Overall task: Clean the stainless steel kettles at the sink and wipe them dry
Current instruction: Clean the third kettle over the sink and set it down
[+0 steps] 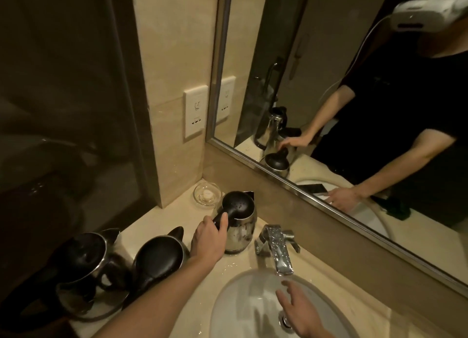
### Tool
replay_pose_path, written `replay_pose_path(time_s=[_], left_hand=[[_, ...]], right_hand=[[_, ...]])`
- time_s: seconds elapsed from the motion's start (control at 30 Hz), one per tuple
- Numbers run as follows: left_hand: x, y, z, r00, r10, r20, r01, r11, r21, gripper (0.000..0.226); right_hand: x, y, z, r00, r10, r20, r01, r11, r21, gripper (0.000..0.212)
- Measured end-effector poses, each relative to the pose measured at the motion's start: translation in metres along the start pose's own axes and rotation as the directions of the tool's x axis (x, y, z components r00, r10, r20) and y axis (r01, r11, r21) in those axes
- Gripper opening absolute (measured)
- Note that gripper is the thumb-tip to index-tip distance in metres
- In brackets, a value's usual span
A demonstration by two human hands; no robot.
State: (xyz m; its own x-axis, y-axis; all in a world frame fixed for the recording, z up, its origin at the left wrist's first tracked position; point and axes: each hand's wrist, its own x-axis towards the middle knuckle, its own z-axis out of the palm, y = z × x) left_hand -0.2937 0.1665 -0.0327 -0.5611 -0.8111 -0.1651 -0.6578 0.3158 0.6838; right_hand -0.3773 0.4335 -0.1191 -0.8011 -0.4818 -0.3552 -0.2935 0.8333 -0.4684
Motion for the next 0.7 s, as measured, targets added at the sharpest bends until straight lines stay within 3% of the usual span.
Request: replay_pose_path(time_s=[0.3, 0.53, 0.7], left_hand=[[0.03, 0.001, 0.011, 0.993, -0.118, 0.0, 0.118, 0.99, -0.079, 0.073], [0.023, 0.003, 0.015, 0.979, -0.162, 0.125, 0.192, 0.938, -0.29, 0.073], [0.007, -0.002, 0.018, 0.974, -0.142, 0.175, 0.213, 0.832, -0.512, 0.063]], right_hand=[[0.012, 0.014, 0.002, 0.998, 0.038, 0.041, -0.038, 0.999, 0.011, 0.043], [0.012, 0.011, 0.009, 0.996, 0.067, 0.064, -0.069, 0.997, 0.033, 0.041], [0.006, 0.004, 0.007, 0.997, 0.062, 0.055, -0.063, 0.998, 0.018, 0.043]])
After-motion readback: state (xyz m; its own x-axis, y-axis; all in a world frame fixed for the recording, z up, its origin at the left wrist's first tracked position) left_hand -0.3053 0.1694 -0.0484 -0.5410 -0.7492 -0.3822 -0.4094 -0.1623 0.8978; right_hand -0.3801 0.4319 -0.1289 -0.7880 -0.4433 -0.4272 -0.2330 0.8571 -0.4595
